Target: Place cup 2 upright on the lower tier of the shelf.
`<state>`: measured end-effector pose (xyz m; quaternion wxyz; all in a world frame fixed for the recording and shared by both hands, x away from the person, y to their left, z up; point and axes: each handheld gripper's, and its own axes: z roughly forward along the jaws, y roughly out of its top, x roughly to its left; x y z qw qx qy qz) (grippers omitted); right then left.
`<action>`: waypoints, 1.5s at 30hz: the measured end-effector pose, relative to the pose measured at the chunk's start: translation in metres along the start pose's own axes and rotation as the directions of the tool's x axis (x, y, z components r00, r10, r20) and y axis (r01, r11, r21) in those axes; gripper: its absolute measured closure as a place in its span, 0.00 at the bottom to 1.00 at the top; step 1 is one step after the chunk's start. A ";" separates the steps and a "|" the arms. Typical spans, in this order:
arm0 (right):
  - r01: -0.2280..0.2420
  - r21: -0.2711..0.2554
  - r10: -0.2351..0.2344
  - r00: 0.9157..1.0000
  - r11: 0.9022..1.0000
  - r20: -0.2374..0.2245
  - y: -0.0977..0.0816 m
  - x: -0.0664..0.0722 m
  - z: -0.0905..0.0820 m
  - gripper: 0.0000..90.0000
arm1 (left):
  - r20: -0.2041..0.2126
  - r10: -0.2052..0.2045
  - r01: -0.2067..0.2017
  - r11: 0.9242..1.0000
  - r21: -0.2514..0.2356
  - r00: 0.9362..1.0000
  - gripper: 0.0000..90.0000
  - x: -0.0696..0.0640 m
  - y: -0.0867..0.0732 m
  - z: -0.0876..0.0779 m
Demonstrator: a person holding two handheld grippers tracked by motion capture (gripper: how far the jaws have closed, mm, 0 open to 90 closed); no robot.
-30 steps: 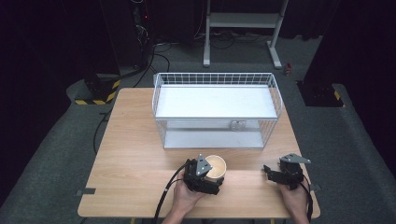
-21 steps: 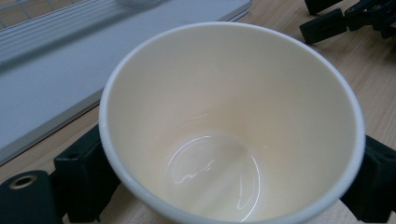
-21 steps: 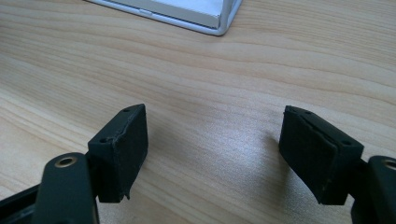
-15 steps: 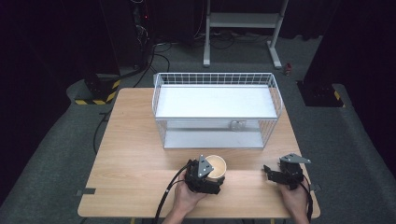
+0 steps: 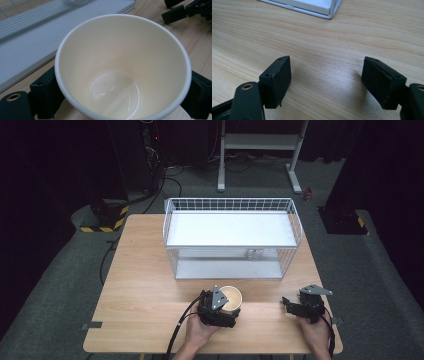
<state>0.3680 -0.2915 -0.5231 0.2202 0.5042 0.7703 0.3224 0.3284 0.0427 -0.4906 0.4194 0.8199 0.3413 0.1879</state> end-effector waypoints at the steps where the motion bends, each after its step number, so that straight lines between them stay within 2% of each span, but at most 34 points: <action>1: 0.000 0.000 0.000 1.000 1.000 0.000 0.000 0.000 0.000 0.27 | -0.003 0.007 -0.007 1.000 -0.002 1.000 0.10 0.001 0.001 0.000; 6: 0.000 0.000 0.000 1.000 1.000 0.000 0.000 0.000 0.000 0.27 | -0.002 -0.003 0.003 1.000 -0.013 1.000 0.10 0.004 0.008 -0.003; 15: 0.003 0.001 -0.003 1.000 1.000 0.000 0.000 0.000 0.000 0.27 | -0.036 -0.017 0.017 1.000 -0.011 0.999 0.10 0.015 0.013 -0.004; 27: 0.003 0.001 -0.003 1.000 1.000 0.000 0.000 0.000 0.000 0.27 | -0.074 -0.042 0.041 0.999 -0.018 0.996 0.10 0.037 0.027 -0.001; 30: 0.003 0.001 -0.003 1.000 1.000 0.000 0.000 0.000 0.000 0.27 | -0.078 -0.069 0.068 0.997 -0.024 0.995 0.10 0.044 0.029 0.001; 32: 0.003 0.001 -0.003 1.000 1.000 0.000 0.000 0.000 0.000 0.27 | -0.100 -0.065 0.063 0.998 -0.023 0.993 0.10 0.048 0.032 0.003; 36: 0.003 0.001 -0.003 1.000 1.000 0.000 0.000 0.000 0.000 0.27 | -0.106 -0.065 0.063 0.998 -0.023 0.992 0.10 0.053 0.035 0.006; 40: 0.002 0.001 -0.002 1.000 1.000 0.000 0.000 0.000 0.000 0.27 | -0.115 -0.101 0.098 0.995 -0.036 0.988 0.10 0.060 0.035 0.009; 41: 0.003 0.001 -0.003 1.000 1.000 0.000 0.000 0.000 0.000 0.27 | -0.130 -0.104 0.101 0.994 -0.033 0.986 0.10 0.064 0.034 0.012; 45: 0.003 0.001 -0.003 1.000 1.000 0.000 0.000 0.000 0.000 0.27 | -0.146 -0.113 0.110 0.994 -0.026 0.983 0.10 0.068 0.033 0.015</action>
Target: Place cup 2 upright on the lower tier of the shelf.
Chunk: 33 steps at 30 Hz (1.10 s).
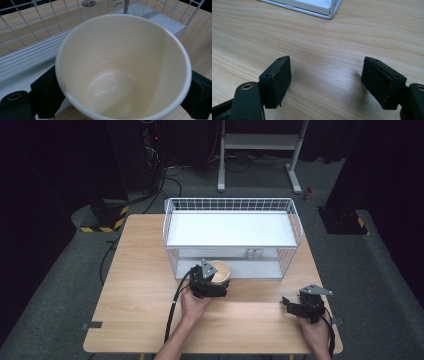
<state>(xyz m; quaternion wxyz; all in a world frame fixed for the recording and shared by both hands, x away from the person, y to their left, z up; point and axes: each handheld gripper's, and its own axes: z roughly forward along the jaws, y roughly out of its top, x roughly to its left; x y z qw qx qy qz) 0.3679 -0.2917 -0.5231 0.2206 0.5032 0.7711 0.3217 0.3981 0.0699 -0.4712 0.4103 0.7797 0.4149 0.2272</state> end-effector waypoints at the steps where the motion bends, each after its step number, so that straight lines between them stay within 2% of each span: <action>1: 0.000 0.000 0.000 1.000 1.000 0.000 0.000 0.000 0.000 0.27 | -0.007 0.002 -0.002 1.000 0.002 1.000 0.10 0.002 0.000 0.001; 4: 0.000 0.000 0.000 1.000 1.000 0.000 0.000 0.000 0.000 0.27 | -0.027 -0.006 0.006 1.000 0.007 1.000 0.10 0.006 -0.001 0.006; 9: 0.000 0.000 0.000 1.000 1.000 0.000 0.000 0.000 0.000 0.27 | -0.032 -0.007 0.007 1.000 0.008 0.999 0.10 0.009 -0.001 0.008; 12: 0.000 0.000 0.000 1.000 1.000 0.000 0.000 0.000 0.000 0.27 | -0.042 0.013 -0.012 1.000 0.014 0.999 0.10 0.010 0.002 0.011; 15: 0.000 0.000 0.000 1.000 1.000 0.000 0.000 0.000 0.000 0.27 | -0.044 0.009 -0.009 1.000 0.017 0.999 0.10 0.010 0.004 0.014; 25: 0.003 -0.001 -0.003 1.000 1.000 0.000 0.000 0.000 0.000 0.27 | -0.036 -0.008 0.008 1.000 -0.010 0.999 0.10 0.014 0.005 0.021; 33: 0.000 0.000 0.000 1.000 1.000 0.000 0.000 0.000 0.000 0.27 | -0.048 -0.001 0.000 1.000 -0.031 0.999 0.10 0.016 0.005 0.027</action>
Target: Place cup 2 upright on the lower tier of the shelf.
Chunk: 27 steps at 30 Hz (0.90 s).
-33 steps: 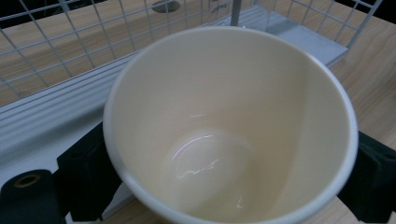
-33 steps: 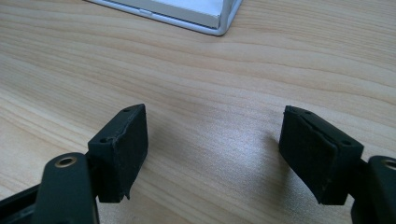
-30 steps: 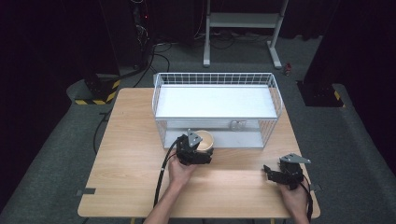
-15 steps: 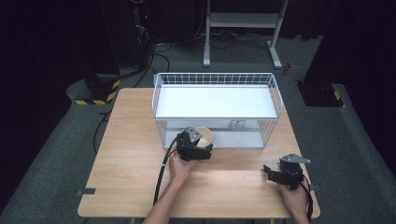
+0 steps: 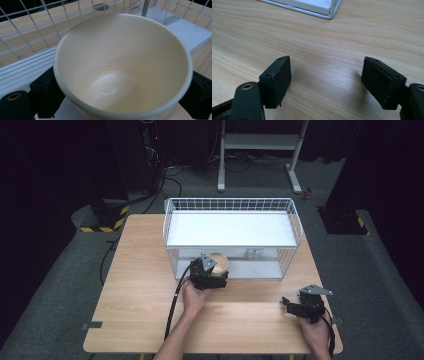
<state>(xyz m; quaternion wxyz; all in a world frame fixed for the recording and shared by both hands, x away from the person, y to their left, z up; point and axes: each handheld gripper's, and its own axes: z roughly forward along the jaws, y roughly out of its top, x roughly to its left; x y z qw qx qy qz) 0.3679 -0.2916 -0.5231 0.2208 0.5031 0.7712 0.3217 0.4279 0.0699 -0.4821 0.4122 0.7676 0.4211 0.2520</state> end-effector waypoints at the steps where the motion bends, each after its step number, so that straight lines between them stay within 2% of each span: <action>1: -0.001 0.000 0.001 1.000 1.000 0.000 0.000 0.000 0.000 0.27 | -0.002 -0.001 0.001 1.000 -0.003 1.000 0.10 0.000 0.000 0.001; 8: -0.002 0.000 0.002 1.000 1.000 0.001 0.000 0.000 0.000 0.27 | -0.021 -0.008 0.007 1.000 -0.019 1.000 0.10 0.001 0.000 0.005; 12: -0.003 0.000 0.003 1.000 1.000 0.001 0.000 0.000 0.000 0.27 | -0.029 -0.010 0.010 1.000 0.008 1.000 0.10 0.000 0.004 0.005; 16: -0.003 0.000 0.003 1.000 1.000 0.001 0.000 0.000 0.000 0.27 | -0.039 -0.009 0.010 1.000 0.008 0.999 0.10 -0.001 0.004 0.005; 19: -0.002 0.000 0.002 1.000 1.000 0.001 0.000 0.000 0.000 0.27 | -0.031 -0.014 0.015 1.000 0.013 0.999 0.09 0.000 0.005 0.004; 22: -0.003 0.000 0.003 1.000 1.000 0.001 0.000 0.000 0.000 0.27 | -0.019 -0.026 0.026 1.000 0.016 0.999 0.03 0.001 0.005 0.004; 27: -0.003 0.000 0.003 1.000 1.000 0.001 0.000 0.000 0.000 0.27 | -0.014 -0.037 0.037 0.999 0.036 0.999 0.01 0.003 0.004 0.003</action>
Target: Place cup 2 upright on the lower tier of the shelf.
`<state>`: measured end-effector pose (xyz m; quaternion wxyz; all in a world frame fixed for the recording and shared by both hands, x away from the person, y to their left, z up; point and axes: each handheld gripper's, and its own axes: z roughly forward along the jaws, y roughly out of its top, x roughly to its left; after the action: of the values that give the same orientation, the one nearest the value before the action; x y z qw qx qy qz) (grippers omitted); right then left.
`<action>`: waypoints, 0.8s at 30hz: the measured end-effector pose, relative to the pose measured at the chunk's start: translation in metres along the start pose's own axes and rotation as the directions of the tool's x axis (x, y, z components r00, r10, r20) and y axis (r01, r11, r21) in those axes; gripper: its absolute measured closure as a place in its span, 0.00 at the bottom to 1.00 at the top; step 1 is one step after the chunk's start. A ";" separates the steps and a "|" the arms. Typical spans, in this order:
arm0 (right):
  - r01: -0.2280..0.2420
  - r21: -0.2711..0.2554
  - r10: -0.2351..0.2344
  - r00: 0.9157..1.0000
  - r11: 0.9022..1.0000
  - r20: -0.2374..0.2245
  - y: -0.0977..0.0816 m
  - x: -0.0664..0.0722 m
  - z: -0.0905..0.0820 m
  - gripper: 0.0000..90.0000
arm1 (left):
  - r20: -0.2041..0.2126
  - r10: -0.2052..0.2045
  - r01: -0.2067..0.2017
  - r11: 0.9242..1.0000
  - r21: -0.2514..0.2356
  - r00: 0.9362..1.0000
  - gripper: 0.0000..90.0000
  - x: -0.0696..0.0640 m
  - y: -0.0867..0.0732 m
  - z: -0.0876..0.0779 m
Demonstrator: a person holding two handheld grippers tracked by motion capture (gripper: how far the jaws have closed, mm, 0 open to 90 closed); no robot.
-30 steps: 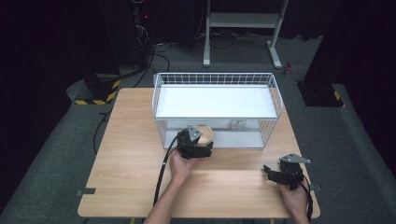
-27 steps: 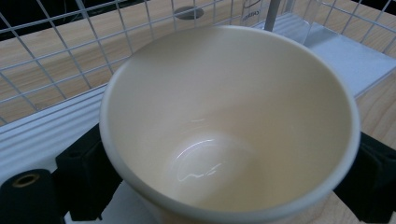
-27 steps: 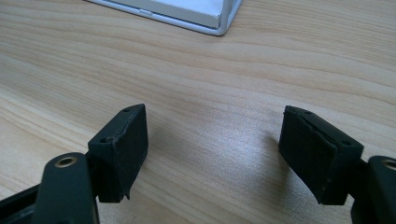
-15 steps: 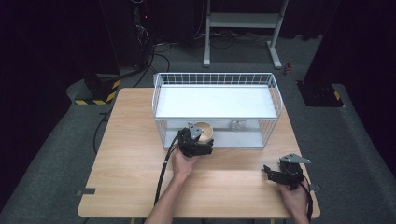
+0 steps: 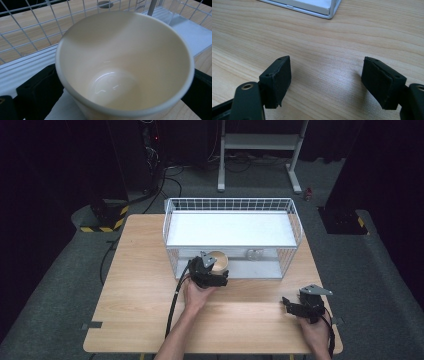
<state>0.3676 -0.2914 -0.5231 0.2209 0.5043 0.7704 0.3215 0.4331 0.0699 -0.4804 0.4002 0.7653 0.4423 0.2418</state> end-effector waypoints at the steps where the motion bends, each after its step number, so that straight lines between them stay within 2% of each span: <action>1: 0.000 0.000 0.000 1.000 1.000 0.000 0.000 0.000 0.000 0.27 | 0.002 -0.003 0.003 1.000 0.001 1.000 0.01 0.000 0.000 -0.001; 9: -0.003 -0.001 0.003 1.000 1.000 0.000 0.000 0.000 0.000 0.27 | 0.007 -0.033 0.033 0.999 0.014 0.999 0.01 0.004 -0.007 -0.009; 17: -0.003 -0.001 0.003 1.000 1.000 0.000 0.000 0.000 0.000 0.27 | 0.003 -0.035 0.035 0.999 0.027 0.999 0.09 0.002 -0.016 -0.014; 20: -0.004 0.000 0.004 1.000 1.000 0.000 0.000 0.000 0.000 0.27 | 0.000 -0.023 0.023 0.999 0.030 1.000 0.16 -0.001 -0.019 -0.014; 24: -0.005 0.000 0.005 1.000 1.000 0.000 0.000 0.000 0.000 0.27 | -0.010 -0.016 0.017 0.999 0.030 1.000 0.18 -0.004 -0.021 -0.012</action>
<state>0.3675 -0.2912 -0.5231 0.2204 0.5061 0.7692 0.3220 0.4121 0.0775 -0.4910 0.3884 0.7663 0.4543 0.2357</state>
